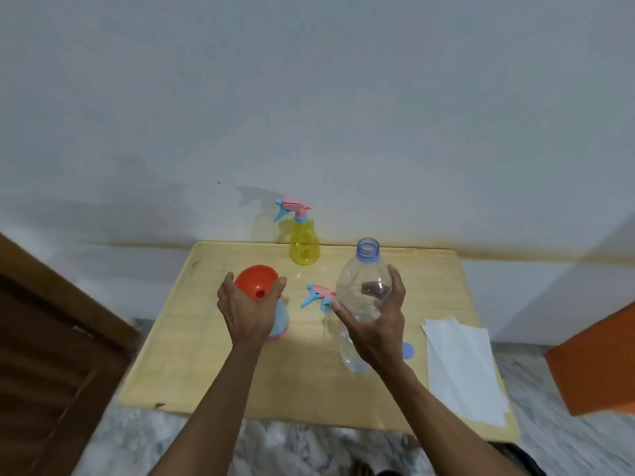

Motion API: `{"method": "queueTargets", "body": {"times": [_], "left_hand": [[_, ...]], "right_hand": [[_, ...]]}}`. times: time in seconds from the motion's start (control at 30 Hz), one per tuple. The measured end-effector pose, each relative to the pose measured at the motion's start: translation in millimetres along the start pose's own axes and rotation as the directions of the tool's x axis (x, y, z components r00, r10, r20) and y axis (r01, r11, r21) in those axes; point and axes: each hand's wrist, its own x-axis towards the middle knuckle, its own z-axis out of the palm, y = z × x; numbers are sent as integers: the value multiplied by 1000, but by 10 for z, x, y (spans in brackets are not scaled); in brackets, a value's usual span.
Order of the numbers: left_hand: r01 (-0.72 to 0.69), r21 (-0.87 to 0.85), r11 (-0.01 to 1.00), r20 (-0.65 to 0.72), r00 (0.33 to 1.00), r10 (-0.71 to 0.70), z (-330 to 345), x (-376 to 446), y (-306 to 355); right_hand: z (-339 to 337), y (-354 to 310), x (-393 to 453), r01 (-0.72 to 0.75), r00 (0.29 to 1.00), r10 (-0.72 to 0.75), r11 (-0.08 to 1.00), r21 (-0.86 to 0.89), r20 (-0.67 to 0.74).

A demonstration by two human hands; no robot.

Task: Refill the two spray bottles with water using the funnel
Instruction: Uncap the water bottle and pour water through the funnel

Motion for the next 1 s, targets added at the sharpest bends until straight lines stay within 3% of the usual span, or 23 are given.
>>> {"method": "queueTargets", "body": {"times": [0.1, 0.23, 0.5, 0.73, 1.0], "left_hand": [[10, 2, 1000, 1, 1000, -10, 31, 14, 42], [25, 27, 999, 7, 1000, -25, 50, 22, 89], [23, 30, 999, 20, 1000, -23, 48, 13, 74], [-6, -12, 1000, 71, 997, 7, 0, 16, 32], [-53, 10, 999, 151, 987, 51, -88, 94, -49]], "right_hand": [[-35, -7, 111, 20, 999, -18, 998, -62, 33], [-103, -78, 267, 159, 986, -151, 980, -117, 72], [-236, -280, 608, 216, 949, -206, 976, -16, 237], [-329, -521, 784, 326, 907, -319, 945, 21, 274], [-335, -770, 998, 407, 784, -264, 902, -144, 562]]}}
